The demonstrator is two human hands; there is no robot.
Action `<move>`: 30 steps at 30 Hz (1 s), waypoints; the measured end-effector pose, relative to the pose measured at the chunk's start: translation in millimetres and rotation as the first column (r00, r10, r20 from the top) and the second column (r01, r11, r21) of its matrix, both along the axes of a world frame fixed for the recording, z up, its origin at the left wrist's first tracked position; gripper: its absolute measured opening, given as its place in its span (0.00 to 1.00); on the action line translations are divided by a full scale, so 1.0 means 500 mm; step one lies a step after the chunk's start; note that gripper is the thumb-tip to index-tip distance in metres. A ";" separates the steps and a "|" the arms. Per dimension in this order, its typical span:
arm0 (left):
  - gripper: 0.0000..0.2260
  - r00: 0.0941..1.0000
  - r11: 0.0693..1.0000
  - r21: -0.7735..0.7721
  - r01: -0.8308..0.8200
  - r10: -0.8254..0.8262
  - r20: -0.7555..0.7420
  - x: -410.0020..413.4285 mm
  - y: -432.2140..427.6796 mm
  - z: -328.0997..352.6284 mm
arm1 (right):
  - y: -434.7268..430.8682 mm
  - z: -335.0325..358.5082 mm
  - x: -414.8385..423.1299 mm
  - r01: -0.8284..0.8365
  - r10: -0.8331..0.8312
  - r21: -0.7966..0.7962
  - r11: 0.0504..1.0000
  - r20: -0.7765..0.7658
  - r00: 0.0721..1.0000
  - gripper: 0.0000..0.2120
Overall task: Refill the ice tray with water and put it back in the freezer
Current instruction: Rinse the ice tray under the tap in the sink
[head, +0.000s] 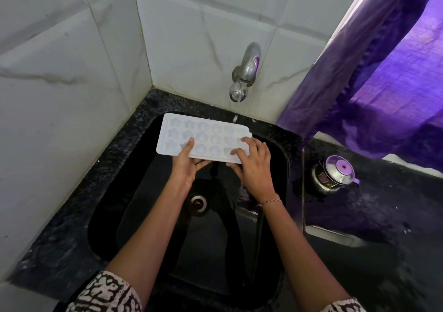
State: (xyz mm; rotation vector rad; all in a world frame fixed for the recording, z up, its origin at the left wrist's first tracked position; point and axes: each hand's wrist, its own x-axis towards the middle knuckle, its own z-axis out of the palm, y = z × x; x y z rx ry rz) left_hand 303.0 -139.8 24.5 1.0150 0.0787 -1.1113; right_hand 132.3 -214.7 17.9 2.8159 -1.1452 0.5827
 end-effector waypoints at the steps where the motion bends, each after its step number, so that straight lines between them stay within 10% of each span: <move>1: 0.22 1.000 1.000 -0.001 0.002 -0.002 -0.001 -0.001 0.000 0.000 | 0.002 0.000 0.002 0.005 -0.006 -0.011 1.000 -0.012 1.000 0.16; 24: 0.22 0.999 0.999 -0.032 -0.038 0.039 0.010 0.000 0.024 -0.015 | 0.007 -0.017 0.024 -0.030 0.031 0.015 0.999 -0.042 0.999 0.12; 30: 0.20 0.954 0.998 0.007 -0.055 0.050 0.294 -0.013 0.028 -0.018 | 0.016 -0.041 0.014 0.020 -0.010 0.086 0.996 -0.114 0.993 0.22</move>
